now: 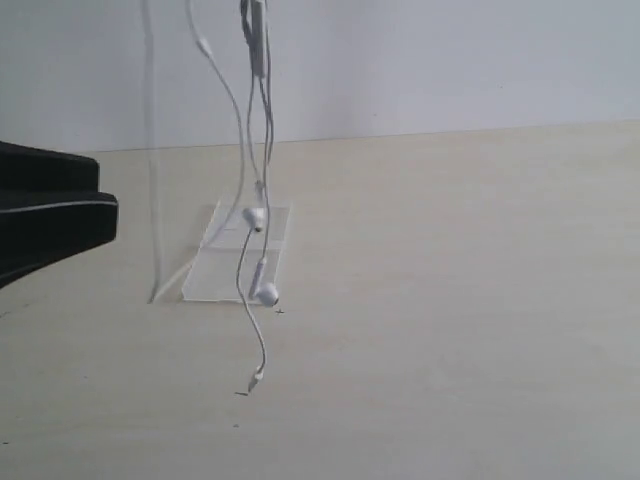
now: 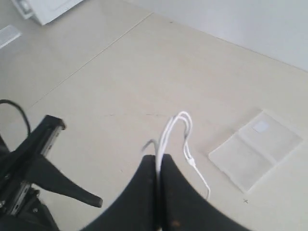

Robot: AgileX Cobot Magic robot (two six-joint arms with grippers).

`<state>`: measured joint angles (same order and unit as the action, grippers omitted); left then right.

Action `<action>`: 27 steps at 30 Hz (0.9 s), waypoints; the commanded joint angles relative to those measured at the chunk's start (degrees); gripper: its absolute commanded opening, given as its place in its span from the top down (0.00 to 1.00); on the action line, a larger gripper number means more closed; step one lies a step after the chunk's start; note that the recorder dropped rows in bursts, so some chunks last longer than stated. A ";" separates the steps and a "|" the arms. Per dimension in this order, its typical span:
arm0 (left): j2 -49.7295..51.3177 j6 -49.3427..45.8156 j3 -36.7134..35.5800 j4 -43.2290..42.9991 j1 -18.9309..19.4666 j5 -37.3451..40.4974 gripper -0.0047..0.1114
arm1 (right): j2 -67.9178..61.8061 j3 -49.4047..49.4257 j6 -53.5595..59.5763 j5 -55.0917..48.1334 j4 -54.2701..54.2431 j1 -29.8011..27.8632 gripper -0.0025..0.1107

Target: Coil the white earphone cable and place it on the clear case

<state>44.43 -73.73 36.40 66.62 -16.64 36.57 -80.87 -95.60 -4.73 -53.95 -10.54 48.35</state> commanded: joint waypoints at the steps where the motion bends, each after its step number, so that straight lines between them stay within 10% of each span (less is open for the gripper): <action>1: -3.79 5.47 -0.15 -6.55 0.10 -5.50 0.64 | 0.02 -0.21 -9.80 0.17 3.05 -0.03 0.98; 7: -5.35 6.58 -0.15 -6.05 0.10 -8.47 0.62 | -1.62 -0.21 -22.89 0.21 3.08 -0.03 0.98; 13: -5.06 5.77 -0.15 -6.54 0.10 -8.51 0.39 | -3.26 -0.11 -35.11 4.92 0.37 -0.03 0.98; 27: 6.33 -3.64 -0.15 -2.21 0.10 -14.05 0.31 | -4.88 -0.11 -38.81 8.41 0.51 1.65 0.98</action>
<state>48.39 -74.19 36.40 60.27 -16.64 24.00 -85.30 -95.60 -43.49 -47.02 -10.54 49.34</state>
